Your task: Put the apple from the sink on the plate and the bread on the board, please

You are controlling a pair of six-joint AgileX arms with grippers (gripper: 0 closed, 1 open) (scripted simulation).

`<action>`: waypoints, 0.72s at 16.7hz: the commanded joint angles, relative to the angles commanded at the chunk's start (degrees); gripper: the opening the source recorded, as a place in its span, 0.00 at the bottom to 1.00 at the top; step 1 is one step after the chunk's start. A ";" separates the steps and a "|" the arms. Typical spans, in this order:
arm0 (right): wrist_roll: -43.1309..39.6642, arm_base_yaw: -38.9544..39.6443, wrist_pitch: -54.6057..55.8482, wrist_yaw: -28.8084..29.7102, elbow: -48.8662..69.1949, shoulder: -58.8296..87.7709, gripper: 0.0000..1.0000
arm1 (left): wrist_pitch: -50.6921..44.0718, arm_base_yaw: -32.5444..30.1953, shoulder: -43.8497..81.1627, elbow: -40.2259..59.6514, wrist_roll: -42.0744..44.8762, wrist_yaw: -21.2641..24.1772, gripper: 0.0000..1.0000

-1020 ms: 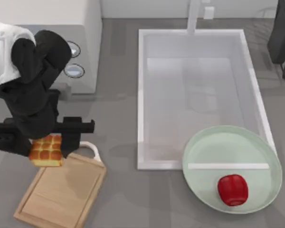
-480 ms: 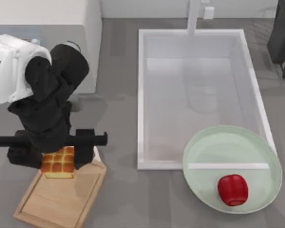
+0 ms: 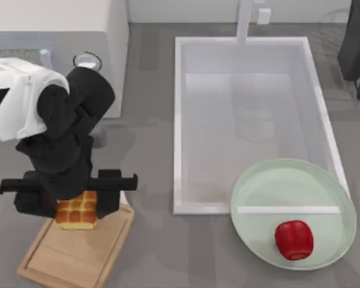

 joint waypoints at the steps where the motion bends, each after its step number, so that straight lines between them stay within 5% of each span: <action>1: 0.00 0.00 0.00 0.00 0.00 0.00 1.00 | 0.57 -0.01 0.26 -0.41 0.01 -0.03 0.00; 12: 0.00 0.00 0.00 0.00 0.00 0.00 1.00 | 6.16 -0.02 2.22 -3.77 0.05 -0.01 0.00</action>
